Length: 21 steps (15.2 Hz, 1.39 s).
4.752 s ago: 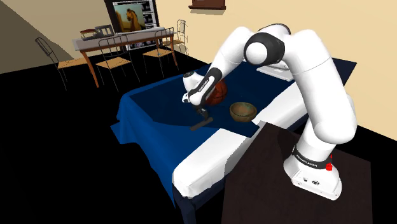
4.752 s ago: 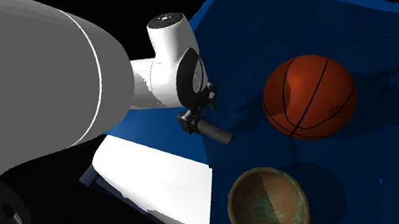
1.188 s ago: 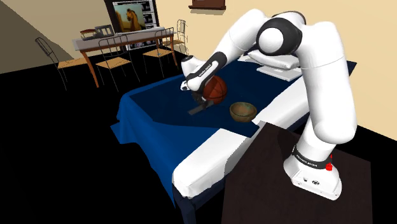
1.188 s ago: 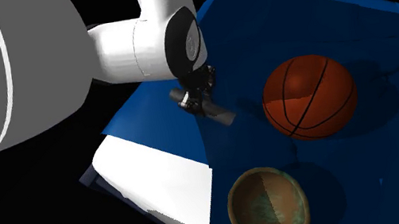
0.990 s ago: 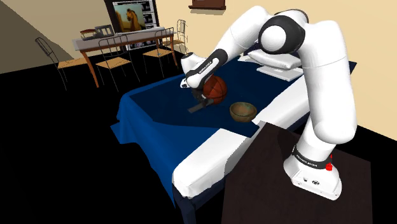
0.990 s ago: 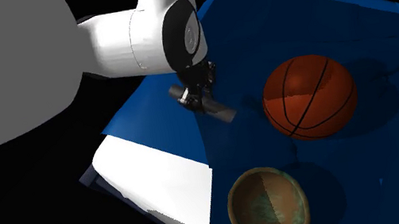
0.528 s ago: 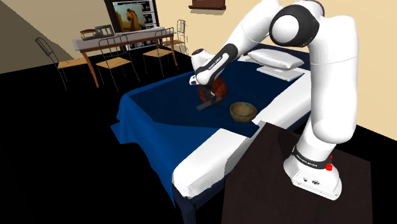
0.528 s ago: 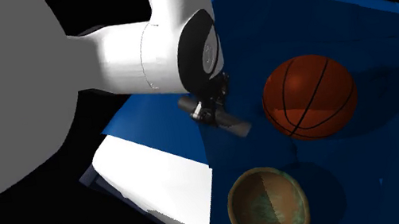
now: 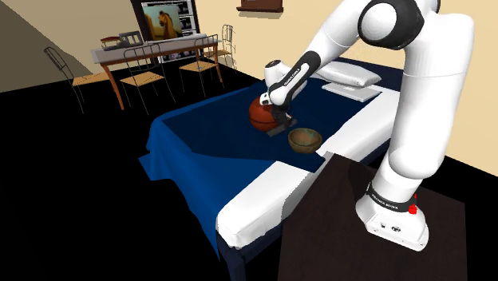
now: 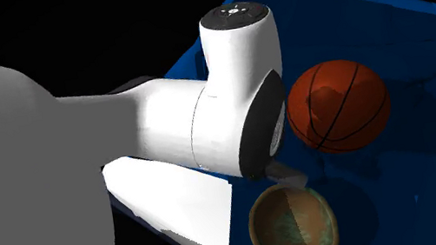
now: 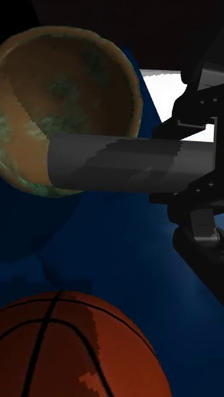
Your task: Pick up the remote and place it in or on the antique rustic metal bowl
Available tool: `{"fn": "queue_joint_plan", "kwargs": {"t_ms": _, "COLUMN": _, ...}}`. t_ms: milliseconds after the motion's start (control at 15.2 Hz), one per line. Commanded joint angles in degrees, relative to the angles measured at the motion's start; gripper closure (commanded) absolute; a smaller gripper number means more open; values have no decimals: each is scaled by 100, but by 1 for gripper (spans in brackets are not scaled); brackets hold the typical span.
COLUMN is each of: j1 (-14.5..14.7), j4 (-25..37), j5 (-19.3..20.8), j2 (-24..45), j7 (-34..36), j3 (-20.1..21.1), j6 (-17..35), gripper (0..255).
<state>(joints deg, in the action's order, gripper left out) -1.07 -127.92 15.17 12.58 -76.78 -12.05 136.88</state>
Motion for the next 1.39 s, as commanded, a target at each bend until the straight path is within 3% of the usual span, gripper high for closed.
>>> {"fn": "queue_joint_plan", "kwargs": {"t_ms": 0, "j1": -119, "j4": -323, "j5": 88, "j2": -176, "j7": -139, "j3": -108, "j6": 191, "gripper": 255}}
{"fn": "queue_joint_plan", "kwargs": {"t_ms": 528, "j1": -719, "j4": -1225, "j5": 459, "j2": -709, "j7": -913, "j3": -657, "j6": 776, "gripper": 255}}
{"fn": "queue_joint_plan", "kwargs": {"t_ms": 1320, "j1": -798, "j4": -1268, "j5": 440, "j2": 127, "j7": -819, "j3": -662, "j6": 1651, "gripper": 255}}
